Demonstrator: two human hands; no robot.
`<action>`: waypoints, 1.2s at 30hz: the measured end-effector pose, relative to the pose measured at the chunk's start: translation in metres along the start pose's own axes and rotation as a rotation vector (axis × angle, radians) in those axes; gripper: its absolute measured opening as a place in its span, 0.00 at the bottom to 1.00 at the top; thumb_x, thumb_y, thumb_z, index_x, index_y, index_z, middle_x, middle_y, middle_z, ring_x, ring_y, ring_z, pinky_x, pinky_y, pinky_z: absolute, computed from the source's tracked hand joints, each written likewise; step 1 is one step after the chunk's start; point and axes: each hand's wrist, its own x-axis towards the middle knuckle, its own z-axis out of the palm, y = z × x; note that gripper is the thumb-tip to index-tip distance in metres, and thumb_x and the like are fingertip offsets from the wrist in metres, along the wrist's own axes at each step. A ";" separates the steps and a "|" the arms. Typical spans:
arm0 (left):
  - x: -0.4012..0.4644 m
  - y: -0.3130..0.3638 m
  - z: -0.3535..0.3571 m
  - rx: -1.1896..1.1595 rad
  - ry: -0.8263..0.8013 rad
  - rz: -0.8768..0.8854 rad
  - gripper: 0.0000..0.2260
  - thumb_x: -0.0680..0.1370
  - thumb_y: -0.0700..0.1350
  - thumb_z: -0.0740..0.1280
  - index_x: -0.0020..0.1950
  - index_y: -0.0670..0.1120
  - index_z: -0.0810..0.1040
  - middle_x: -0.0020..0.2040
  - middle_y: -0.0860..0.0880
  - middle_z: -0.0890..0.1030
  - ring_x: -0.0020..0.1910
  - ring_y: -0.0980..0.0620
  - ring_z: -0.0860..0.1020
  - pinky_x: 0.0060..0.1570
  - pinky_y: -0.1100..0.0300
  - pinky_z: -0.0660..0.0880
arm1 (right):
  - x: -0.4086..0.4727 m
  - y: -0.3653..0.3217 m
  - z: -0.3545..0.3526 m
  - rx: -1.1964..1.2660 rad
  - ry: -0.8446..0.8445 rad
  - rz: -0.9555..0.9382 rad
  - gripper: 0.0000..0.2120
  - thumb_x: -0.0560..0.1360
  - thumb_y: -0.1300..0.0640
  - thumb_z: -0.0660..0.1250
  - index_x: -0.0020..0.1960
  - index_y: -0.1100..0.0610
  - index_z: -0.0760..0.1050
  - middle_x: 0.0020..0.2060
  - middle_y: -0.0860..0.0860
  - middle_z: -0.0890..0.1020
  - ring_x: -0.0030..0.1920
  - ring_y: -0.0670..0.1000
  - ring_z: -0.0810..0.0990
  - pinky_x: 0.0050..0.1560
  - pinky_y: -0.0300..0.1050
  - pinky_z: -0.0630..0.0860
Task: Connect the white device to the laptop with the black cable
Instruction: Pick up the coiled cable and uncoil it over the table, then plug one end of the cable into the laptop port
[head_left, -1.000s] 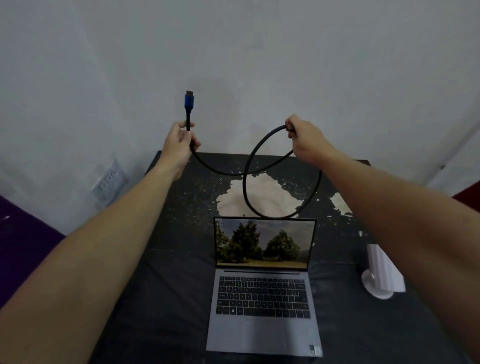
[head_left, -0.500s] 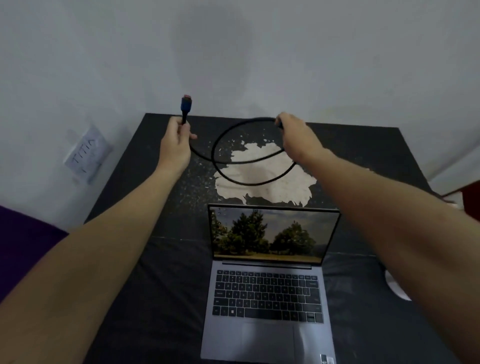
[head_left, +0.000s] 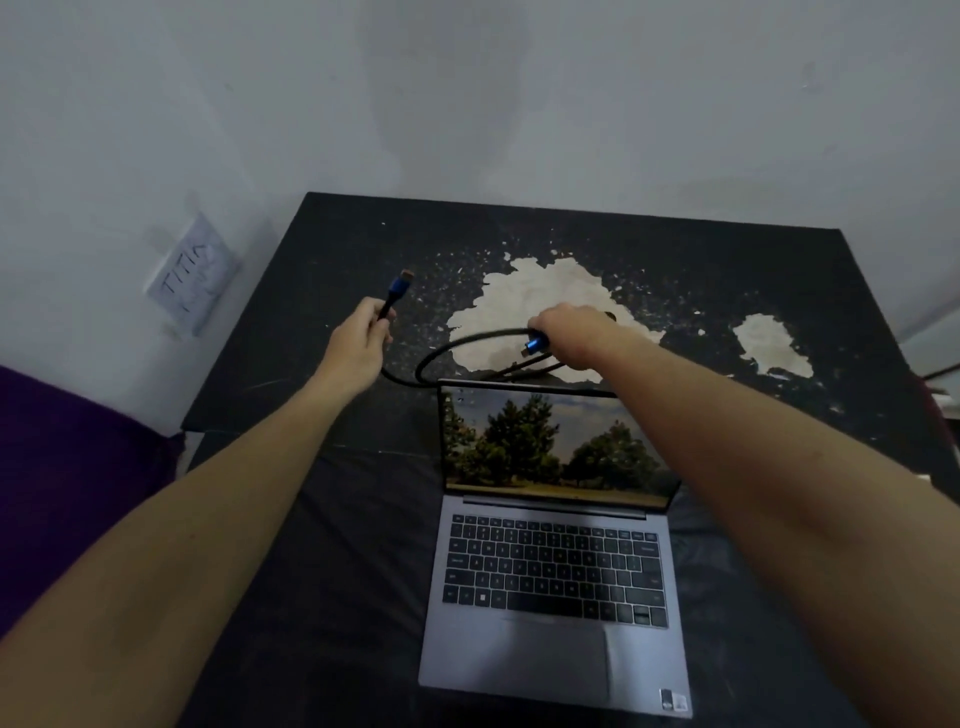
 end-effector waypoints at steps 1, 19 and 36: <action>-0.003 -0.004 0.001 0.007 -0.005 -0.014 0.07 0.84 0.44 0.56 0.54 0.53 0.72 0.45 0.49 0.78 0.41 0.58 0.75 0.40 0.63 0.69 | 0.001 -0.002 0.001 0.014 -0.088 -0.018 0.09 0.76 0.63 0.64 0.44 0.49 0.73 0.42 0.51 0.79 0.43 0.55 0.78 0.41 0.48 0.71; 0.011 0.003 0.017 0.085 0.189 0.170 0.07 0.83 0.40 0.59 0.58 0.44 0.76 0.48 0.47 0.74 0.44 0.50 0.73 0.43 0.58 0.66 | 0.006 0.021 0.020 -0.006 -0.272 0.054 0.30 0.71 0.45 0.71 0.69 0.43 0.63 0.68 0.52 0.63 0.66 0.61 0.65 0.63 0.62 0.70; -0.057 -0.012 -0.032 0.689 0.021 0.289 0.07 0.77 0.34 0.66 0.54 0.40 0.78 0.45 0.41 0.74 0.42 0.41 0.72 0.36 0.46 0.72 | -0.066 -0.047 -0.034 0.731 0.005 0.129 0.24 0.78 0.61 0.59 0.74 0.55 0.67 0.65 0.57 0.76 0.59 0.56 0.77 0.60 0.47 0.71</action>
